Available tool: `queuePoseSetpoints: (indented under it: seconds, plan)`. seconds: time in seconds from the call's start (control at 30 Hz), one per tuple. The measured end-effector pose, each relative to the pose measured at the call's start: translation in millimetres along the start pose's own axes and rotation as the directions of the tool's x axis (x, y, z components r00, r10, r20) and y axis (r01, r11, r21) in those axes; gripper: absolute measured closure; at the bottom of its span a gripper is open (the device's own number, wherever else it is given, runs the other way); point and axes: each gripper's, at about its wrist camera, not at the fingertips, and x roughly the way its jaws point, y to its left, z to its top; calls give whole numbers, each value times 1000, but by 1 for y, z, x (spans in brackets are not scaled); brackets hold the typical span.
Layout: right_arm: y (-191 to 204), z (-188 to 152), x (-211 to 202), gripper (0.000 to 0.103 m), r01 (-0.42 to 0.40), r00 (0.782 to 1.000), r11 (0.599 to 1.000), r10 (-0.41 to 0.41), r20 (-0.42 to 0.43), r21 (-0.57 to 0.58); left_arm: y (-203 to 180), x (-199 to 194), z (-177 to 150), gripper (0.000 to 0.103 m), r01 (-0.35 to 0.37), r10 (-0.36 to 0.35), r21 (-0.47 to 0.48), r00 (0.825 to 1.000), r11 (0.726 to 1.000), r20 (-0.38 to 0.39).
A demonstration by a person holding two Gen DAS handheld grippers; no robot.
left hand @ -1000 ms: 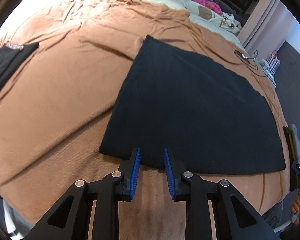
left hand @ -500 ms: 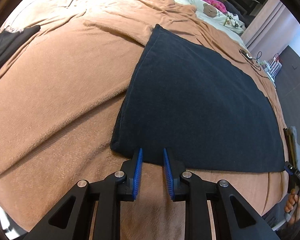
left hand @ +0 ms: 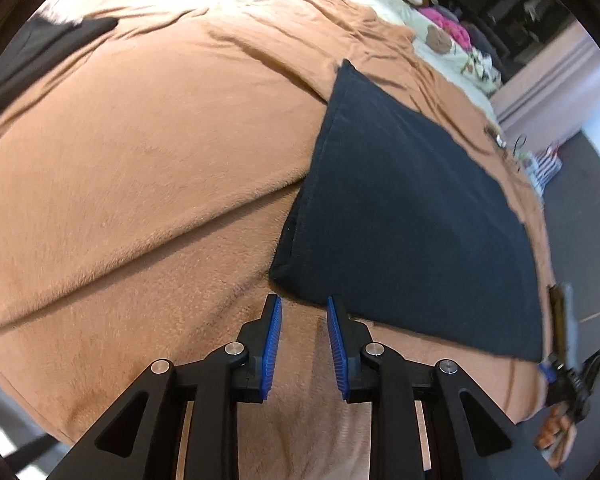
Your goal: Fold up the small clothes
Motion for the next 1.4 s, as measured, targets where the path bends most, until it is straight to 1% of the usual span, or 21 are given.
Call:
queuePoseSetpoints:
  seconds: [0.03, 0.1, 0.2, 0.3, 0.43, 0.5, 0.53, 0.6, 0.63, 0.7, 0.8, 0.93, 1.03, 1.1, 1.2, 1.27, 1.4]
  plan:
    - [-4, -2, -1, 43, -33, 999, 999, 33, 3, 33, 2, 0, 0, 76, 18, -18, -21, 1000, 1000, 0]
    - [-12, -6, -1, 43, -78, 997, 994, 78, 8, 82, 8, 0, 1, 71, 50, -50, -67, 999, 997, -5]
    - [-26, -11, 0, 43, -117, 993, 982, 116, 18, 146, 14, 1, 0, 68, 98, -100, -128, 995, 987, -6]
    - [-43, -13, 7, 43, -190, 982, 951, 185, 44, 245, 16, 4, -3, 67, 159, -164, -187, 986, 969, -11]
    - [-57, -16, 13, 43, -226, 974, 922, 208, 92, 314, 15, 6, -8, 64, 208, -217, -241, 976, 948, -11]
    - [-61, -18, 16, 50, -224, 974, 913, 198, 110, 340, 13, 8, -10, 62, 224, -234, -262, 972, 939, -10]
    - [-63, -18, 18, 52, -220, 975, 909, 190, 119, 354, 12, 9, -9, 60, 226, -238, -269, 971, 936, -11]
    - [-64, -19, 22, 63, -209, 977, 904, 172, 129, 372, 10, 12, -11, 60, 223, -238, -285, 971, 932, -18]
    - [-67, -18, 24, 67, -201, 978, 902, 162, 133, 381, 10, 12, -11, 59, 223, -238, -292, 971, 930, -17]
    - [-70, -17, 29, 83, -189, 980, 899, 149, 130, 394, 11, 13, -12, 60, 224, -239, -316, 971, 922, -10]
    - [-70, -16, 30, 94, -202, 978, 893, 161, 133, 401, 15, 12, -11, 60, 221, -232, -332, 973, 917, 6]
    - [-63, -21, 12, 95, -226, 970, 904, 177, 164, 362, 16, 15, -6, 60, 211, -211, -334, 977, 918, 35]
    - [-64, -23, 13, 95, -237, 968, 905, 188, 167, 354, 17, 16, -2, 60, 210, -200, -330, 978, 920, 63]
    - [-67, -23, 16, 95, -235, 969, 906, 190, 157, 353, 15, 13, 1, 60, 205, -187, -310, 978, 928, 88]
    - [-71, -22, 23, 94, -197, 979, 914, 167, 113, 354, 11, 6, 3, 60, 229, -204, -267, 972, 936, 118]
    - [-68, -19, 26, 94, -180, 984, 923, 164, 77, 339, 8, 6, 5, 60, 242, -217, -252, 968, 937, 122]
    - [-62, -15, 29, 94, -167, 986, 939, 153, 71, 301, 12, 15, 7, 60, 225, -205, -276, 974, 934, 101]
